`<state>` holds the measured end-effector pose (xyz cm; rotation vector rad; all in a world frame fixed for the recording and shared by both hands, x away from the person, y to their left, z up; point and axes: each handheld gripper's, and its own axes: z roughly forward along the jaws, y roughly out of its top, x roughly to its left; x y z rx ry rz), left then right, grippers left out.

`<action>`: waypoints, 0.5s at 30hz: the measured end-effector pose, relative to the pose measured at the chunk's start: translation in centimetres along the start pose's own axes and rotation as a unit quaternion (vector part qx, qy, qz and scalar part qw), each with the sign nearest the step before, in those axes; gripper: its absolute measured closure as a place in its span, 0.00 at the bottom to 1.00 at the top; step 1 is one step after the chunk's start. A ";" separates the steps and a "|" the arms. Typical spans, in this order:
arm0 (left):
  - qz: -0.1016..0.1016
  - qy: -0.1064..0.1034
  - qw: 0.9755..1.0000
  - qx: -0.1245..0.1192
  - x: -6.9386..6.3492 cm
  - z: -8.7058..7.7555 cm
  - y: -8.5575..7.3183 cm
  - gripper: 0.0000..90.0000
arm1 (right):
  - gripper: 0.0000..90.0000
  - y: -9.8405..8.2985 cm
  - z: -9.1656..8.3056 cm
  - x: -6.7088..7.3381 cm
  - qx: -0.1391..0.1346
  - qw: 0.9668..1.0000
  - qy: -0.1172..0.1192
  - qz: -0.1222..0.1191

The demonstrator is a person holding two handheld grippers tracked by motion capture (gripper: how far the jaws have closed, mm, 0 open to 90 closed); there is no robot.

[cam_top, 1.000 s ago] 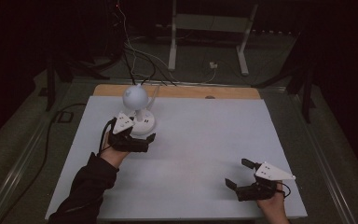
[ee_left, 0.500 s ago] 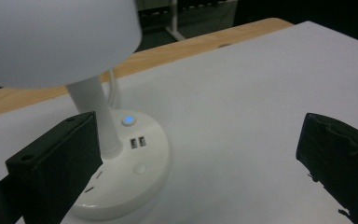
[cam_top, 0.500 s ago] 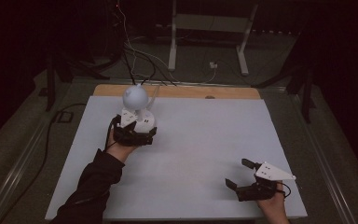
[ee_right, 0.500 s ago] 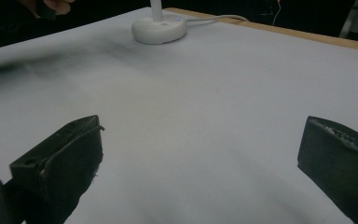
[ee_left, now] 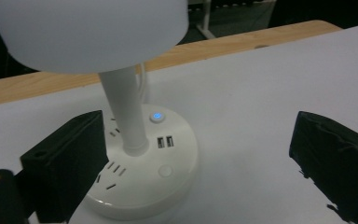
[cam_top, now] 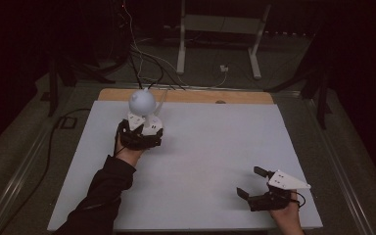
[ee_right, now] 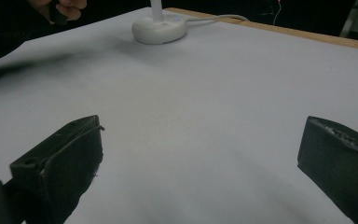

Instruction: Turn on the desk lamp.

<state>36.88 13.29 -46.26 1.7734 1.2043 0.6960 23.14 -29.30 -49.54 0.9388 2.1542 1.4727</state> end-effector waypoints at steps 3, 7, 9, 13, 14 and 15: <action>-0.007 0.012 1.000 0.003 0.1 0.2 -0.1 0.07 | 0.00 0.0 0.0 0.0 -0.001 1.000 0.000 0.000; -0.010 0.023 1.000 0.002 0.2 0.4 -0.2 0.14 | 0.00 0.0 0.0 0.0 0.000 1.000 0.000 0.000; -0.012 0.026 1.000 0.005 0.2 0.6 -0.3 0.20 | 0.00 0.0 0.0 -0.1 -0.001 1.000 0.001 0.002; -0.011 0.028 1.000 0.006 0.3 0.9 -0.5 0.27 | 0.00 0.0 0.0 0.0 -0.001 1.000 0.002 0.001; -0.011 0.030 0.999 0.006 0.4 0.9 -0.5 0.30 | 0.00 0.0 0.0 0.0 -0.002 1.000 0.002 0.001; -0.011 0.031 0.999 0.006 0.4 0.9 -0.5 0.34 | 0.00 0.0 0.1 0.0 -0.001 1.000 0.002 0.002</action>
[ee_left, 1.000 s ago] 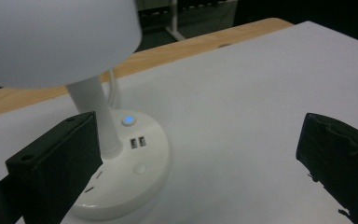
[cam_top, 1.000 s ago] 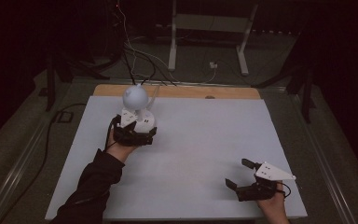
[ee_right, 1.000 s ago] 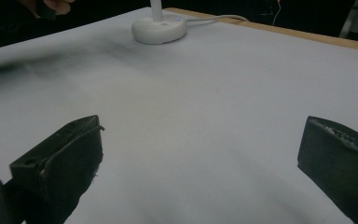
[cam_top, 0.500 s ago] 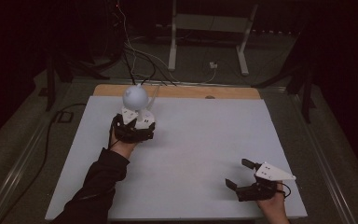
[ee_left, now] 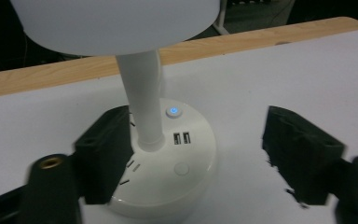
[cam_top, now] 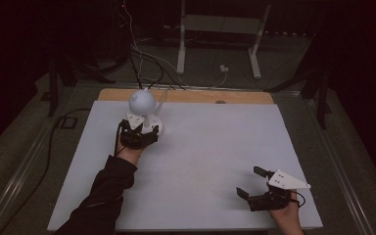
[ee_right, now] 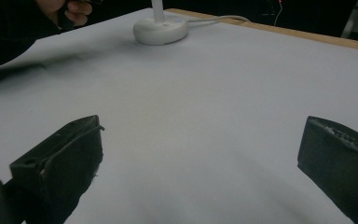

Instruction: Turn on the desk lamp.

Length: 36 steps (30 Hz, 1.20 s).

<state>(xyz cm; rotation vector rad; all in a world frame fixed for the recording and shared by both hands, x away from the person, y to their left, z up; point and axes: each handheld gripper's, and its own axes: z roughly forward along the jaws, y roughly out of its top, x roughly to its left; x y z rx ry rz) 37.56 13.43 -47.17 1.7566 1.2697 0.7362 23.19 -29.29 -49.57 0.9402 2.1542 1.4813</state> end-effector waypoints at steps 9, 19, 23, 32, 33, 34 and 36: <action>0.016 0.008 1.000 0.006 0.0 0.7 -0.3 0.59 | 0.00 0.0 0.1 0.0 0.002 1.000 0.001 -0.001; 0.024 0.013 1.000 0.015 0.4 1.4 -1.0 0.73 | 0.00 0.0 0.1 0.0 0.003 1.000 0.002 -0.001; 0.027 0.011 0.999 0.020 0.4 1.6 -1.2 0.77 | 0.00 0.0 0.1 0.0 0.002 1.000 0.003 0.000; 0.037 -0.002 0.999 0.027 0.6 2.2 -1.6 0.85 | 0.00 -0.1 0.1 0.1 0.005 1.000 0.005 -0.003; 0.037 -0.003 0.999 0.029 0.7 2.2 -1.7 0.88 | 0.00 -0.1 0.2 0.0 0.005 1.000 0.005 -0.003; 0.037 -0.005 0.999 0.028 0.8 2.3 -1.8 0.89 | 0.00 -0.1 0.2 0.0 0.005 1.000 0.006 -0.002; 0.046 -0.009 0.999 0.027 0.9 2.5 -2.0 0.89 | 0.00 -0.1 0.2 0.1 0.007 1.000 0.006 -0.001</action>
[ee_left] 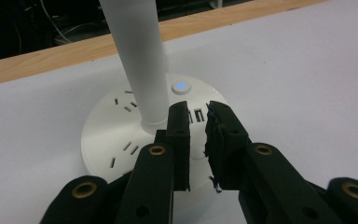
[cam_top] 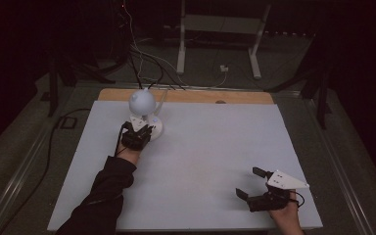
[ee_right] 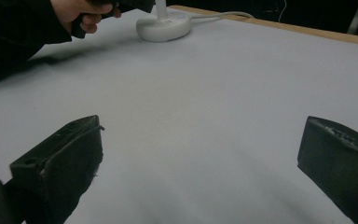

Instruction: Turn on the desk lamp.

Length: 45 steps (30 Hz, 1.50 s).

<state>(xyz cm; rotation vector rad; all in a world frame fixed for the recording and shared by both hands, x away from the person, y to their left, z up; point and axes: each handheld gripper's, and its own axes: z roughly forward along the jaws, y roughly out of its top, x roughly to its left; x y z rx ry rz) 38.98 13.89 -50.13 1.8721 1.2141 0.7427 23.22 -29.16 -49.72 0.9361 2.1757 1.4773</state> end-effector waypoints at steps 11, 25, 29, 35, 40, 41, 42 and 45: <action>0.007 -0.014 1.000 0.007 0.5 0.9 -0.6 0.94 | 0.00 0.0 0.0 0.1 0.000 1.000 0.003 0.002; 0.014 -0.016 1.000 0.016 0.7 1.7 -0.7 1.00 | 0.00 0.1 0.0 0.0 -0.003 1.000 0.004 0.001; 0.015 -0.016 1.000 0.016 0.6 1.8 -0.8 1.00 | 0.00 0.0 0.0 0.0 -0.001 1.000 0.004 0.003; 0.021 -0.012 1.000 0.015 0.5 1.8 -0.8 1.00 | 0.00 0.0 0.0 0.0 -0.001 1.000 0.004 0.002; 0.015 -0.015 1.000 0.015 0.6 1.8 -0.9 1.00 | 0.00 0.0 0.0 0.0 -0.001 1.000 0.004 0.004; 0.013 -0.017 1.000 0.014 0.7 1.9 -0.9 1.00 | 0.00 0.0 0.0 0.0 0.000 1.000 0.004 0.003; 0.011 -0.018 1.000 0.014 0.7 1.9 -0.9 1.00 | 0.00 0.0 0.0 0.0 -0.001 1.000 0.004 0.003; 0.013 -0.019 1.000 0.014 0.7 1.9 -0.9 1.00 | 0.00 0.0 0.0 0.0 0.000 1.000 0.004 0.004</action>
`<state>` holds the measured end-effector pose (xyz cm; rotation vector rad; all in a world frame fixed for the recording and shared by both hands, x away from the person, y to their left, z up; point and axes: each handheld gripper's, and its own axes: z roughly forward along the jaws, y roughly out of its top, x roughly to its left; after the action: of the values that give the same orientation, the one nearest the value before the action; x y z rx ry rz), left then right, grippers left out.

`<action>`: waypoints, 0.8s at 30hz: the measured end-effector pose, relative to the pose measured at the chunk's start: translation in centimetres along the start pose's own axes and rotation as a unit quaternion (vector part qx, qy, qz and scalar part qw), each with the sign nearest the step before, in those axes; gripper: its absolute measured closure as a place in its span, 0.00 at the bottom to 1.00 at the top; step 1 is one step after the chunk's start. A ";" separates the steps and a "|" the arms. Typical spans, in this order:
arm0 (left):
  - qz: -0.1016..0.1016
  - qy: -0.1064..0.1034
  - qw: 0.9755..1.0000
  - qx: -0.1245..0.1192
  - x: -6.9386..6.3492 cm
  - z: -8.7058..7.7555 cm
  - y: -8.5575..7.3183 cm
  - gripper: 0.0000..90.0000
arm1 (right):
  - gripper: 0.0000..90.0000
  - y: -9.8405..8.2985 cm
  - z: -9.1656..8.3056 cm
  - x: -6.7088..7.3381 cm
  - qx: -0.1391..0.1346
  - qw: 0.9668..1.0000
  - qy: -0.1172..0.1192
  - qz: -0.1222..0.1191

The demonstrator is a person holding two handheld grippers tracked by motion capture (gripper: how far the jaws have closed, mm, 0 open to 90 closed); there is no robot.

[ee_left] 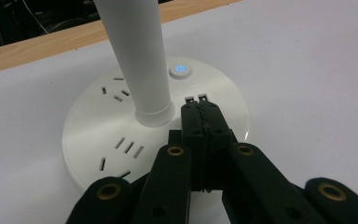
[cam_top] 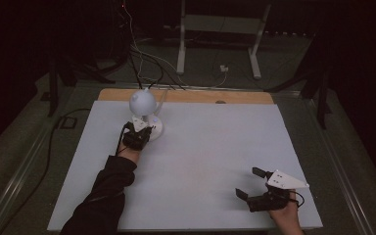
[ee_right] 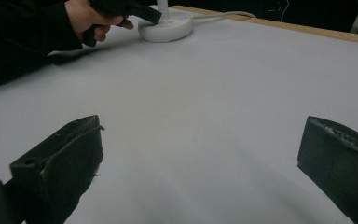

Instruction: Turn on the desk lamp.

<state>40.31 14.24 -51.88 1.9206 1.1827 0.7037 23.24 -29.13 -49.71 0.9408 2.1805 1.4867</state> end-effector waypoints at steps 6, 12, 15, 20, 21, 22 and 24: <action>0.008 0.002 1.000 -0.002 -0.1 0.0 -0.1 1.00 | 0.00 -0.1 0.1 0.0 0.004 1.000 0.001 0.001; 0.025 0.019 0.999 -0.012 -1.1 -0.3 0.2 1.00 | 0.00 0.0 0.0 0.0 0.002 1.000 0.000 -0.001; 0.011 0.021 1.000 -0.019 -1.1 -0.8 0.7 1.00 | 0.00 0.0 -0.1 -0.1 -0.002 1.000 -0.002 0.001; -0.021 0.009 1.000 -0.016 -1.0 -1.3 1.1 0.96 | 0.00 0.0 -0.1 -0.1 -0.001 1.000 -0.001 -0.001; -0.025 0.009 1.000 -0.015 -1.0 -1.4 1.2 0.93 | 0.00 0.0 -0.1 0.0 -0.002 1.000 -0.001 -0.001; -0.028 0.009 0.999 -0.013 -1.0 -1.5 1.3 0.90 | 0.00 0.0 -0.1 0.0 -0.002 1.000 -0.001 -0.001; -0.035 0.008 0.999 -0.014 -1.0 -1.6 1.4 0.89 | 0.00 0.0 -0.1 0.0 -0.001 1.000 -0.001 -0.002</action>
<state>39.32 13.41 -49.94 1.8447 1.2373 0.6963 23.19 -29.24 -49.65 0.9369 2.1770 1.4860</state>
